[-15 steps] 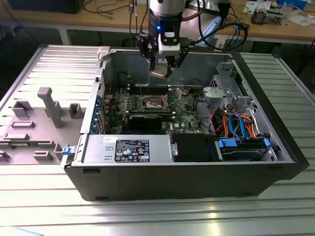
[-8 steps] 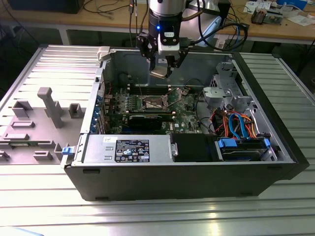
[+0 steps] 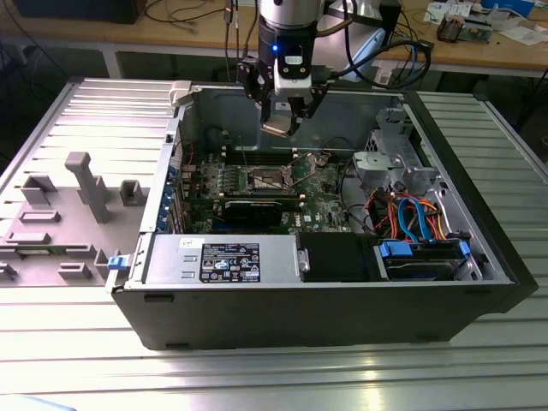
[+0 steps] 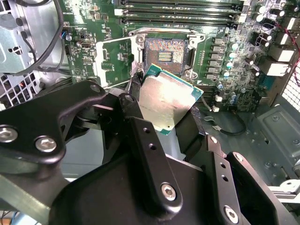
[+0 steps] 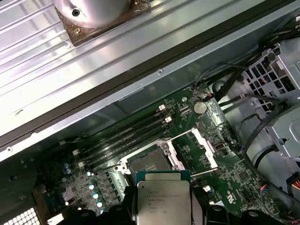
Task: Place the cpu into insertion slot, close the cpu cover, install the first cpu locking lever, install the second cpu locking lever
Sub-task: 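Place the cpu into insertion slot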
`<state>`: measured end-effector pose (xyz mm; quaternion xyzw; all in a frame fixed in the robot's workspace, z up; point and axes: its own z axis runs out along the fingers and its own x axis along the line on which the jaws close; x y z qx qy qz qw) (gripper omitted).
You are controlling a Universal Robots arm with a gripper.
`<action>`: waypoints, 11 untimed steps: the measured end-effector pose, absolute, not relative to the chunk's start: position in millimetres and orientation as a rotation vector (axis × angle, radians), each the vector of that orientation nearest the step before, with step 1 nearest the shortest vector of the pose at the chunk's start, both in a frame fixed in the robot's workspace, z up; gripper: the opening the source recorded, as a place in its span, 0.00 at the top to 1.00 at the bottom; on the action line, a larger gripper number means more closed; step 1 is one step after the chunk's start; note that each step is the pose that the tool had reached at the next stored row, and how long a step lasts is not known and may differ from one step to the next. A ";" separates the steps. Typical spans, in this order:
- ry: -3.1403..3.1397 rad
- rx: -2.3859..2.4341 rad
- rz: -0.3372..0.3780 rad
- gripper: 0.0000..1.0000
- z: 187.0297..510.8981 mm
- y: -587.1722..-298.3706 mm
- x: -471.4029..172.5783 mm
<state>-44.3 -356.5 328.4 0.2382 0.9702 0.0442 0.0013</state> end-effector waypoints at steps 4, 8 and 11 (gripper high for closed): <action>3.043 0.757 0.139 0.45 328.5 -356.5 -44.3; 3.040 0.769 0.139 0.45 328.4 -356.5 -44.3; 3.037 0.778 0.139 0.45 328.4 -356.5 -44.3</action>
